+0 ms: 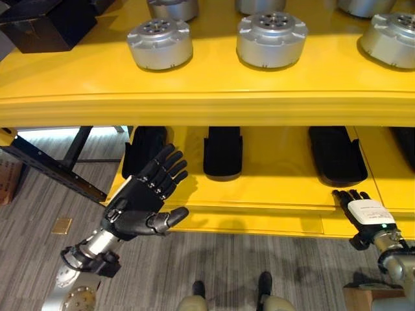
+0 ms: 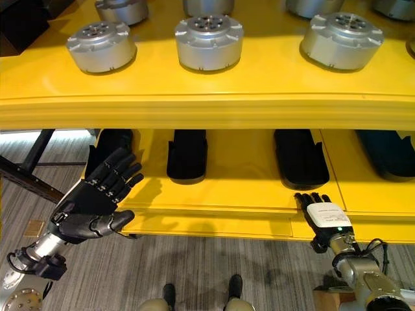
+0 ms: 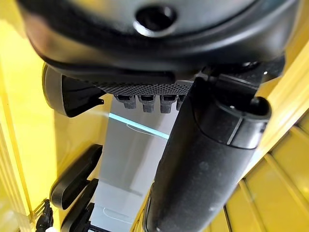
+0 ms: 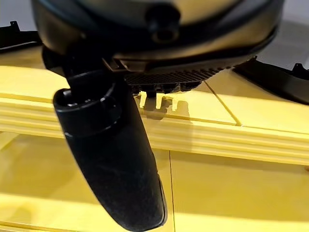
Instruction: Move parts from the plastic box to the shelf.
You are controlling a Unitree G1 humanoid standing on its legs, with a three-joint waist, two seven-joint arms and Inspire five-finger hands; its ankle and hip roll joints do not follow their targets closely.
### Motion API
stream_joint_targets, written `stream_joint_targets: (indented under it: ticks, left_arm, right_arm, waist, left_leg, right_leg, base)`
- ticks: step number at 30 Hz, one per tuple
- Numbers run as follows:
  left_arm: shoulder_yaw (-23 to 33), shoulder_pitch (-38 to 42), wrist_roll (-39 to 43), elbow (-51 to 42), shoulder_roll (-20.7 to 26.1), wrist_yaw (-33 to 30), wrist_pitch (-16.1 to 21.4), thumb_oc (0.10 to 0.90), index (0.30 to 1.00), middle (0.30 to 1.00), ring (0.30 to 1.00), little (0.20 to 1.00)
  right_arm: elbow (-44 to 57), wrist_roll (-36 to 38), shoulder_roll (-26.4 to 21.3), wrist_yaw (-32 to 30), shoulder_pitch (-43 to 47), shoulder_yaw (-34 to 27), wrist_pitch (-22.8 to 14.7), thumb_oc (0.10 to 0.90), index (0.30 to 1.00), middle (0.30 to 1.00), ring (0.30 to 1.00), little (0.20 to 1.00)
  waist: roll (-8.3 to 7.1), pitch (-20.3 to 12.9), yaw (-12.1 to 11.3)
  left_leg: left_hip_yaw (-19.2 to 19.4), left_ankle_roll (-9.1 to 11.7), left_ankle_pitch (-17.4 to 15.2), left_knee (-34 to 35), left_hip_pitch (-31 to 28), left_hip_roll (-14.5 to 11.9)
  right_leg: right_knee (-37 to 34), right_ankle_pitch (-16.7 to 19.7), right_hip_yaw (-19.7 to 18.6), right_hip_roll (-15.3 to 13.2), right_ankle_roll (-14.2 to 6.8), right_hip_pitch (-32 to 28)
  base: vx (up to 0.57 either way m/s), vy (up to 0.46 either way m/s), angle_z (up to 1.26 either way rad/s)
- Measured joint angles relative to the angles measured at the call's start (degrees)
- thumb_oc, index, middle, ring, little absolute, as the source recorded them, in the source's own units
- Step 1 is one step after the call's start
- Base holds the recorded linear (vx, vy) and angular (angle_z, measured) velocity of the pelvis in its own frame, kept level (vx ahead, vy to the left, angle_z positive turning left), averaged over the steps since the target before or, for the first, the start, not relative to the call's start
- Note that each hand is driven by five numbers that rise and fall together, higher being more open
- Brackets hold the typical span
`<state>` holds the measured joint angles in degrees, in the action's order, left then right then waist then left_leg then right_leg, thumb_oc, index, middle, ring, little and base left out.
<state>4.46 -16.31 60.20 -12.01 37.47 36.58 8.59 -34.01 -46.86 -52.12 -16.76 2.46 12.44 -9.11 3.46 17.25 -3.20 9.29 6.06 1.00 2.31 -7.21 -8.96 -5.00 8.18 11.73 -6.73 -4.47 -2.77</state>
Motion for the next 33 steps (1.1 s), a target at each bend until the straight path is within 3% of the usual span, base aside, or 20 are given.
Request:
stream_joint_targets:
  ticks: [33]
  left_arm:
    - [-0.02,1.86,-0.34,0.18,-0.03,0.31,-1.27,0.900,1.000,1.000,1.000,1.000]
  right_arm:
    - [-2.82,-0.45,0.00,2.03,4.38,2.62,2.67,0.900,1.000,1.000,1.000,1.000]
  waist:
    - [0.05,-0.04,-0.19]
  left_leg:
    - [-0.47,0.13,0.18,-0.12,-0.10,-0.02]
  right_leg:
    - [0.00,0.09,0.42,-0.03,0.13,-0.42]
  base:
    - [0.00,0.000,0.00]
